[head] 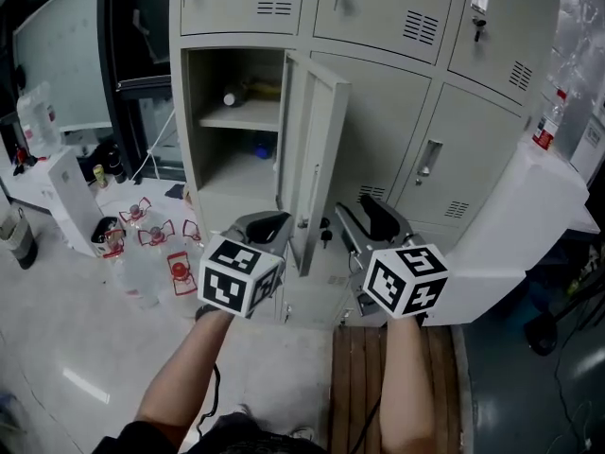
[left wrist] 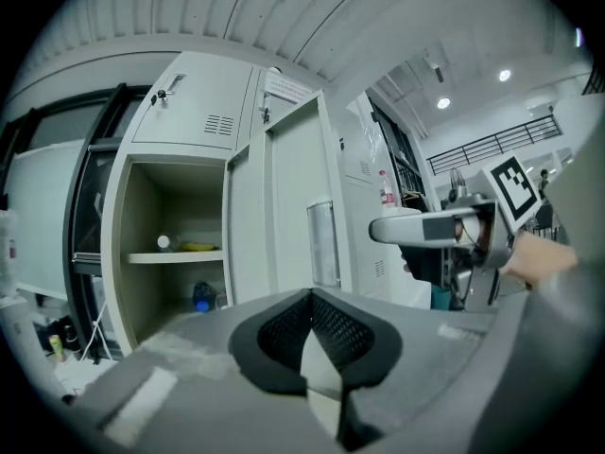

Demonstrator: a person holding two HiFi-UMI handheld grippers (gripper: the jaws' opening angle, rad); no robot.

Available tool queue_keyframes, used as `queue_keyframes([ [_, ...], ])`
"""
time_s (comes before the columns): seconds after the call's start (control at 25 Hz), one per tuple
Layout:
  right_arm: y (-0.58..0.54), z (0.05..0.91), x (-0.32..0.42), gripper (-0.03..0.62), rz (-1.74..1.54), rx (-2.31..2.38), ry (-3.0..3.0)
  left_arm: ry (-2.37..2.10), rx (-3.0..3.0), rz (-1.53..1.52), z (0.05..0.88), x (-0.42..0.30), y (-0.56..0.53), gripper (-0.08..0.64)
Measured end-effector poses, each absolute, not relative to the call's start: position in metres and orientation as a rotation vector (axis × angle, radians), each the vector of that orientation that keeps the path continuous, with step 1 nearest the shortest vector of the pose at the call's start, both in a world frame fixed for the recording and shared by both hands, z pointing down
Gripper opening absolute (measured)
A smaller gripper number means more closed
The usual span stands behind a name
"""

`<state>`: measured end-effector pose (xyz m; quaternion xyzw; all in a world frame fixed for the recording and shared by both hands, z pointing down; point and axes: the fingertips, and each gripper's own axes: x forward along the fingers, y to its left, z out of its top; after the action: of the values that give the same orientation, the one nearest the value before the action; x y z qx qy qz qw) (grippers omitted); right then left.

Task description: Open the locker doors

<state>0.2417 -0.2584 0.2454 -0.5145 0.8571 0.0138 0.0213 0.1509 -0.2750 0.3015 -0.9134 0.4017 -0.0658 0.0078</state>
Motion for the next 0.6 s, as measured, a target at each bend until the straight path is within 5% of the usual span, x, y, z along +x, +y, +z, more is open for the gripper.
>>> queue_keyframes([
  [0.6,-0.287,0.251,0.257,0.206,0.029,-1.668,2.620,1.270,-2.833,-0.249,0.301,0.138,-0.291,0.003],
])
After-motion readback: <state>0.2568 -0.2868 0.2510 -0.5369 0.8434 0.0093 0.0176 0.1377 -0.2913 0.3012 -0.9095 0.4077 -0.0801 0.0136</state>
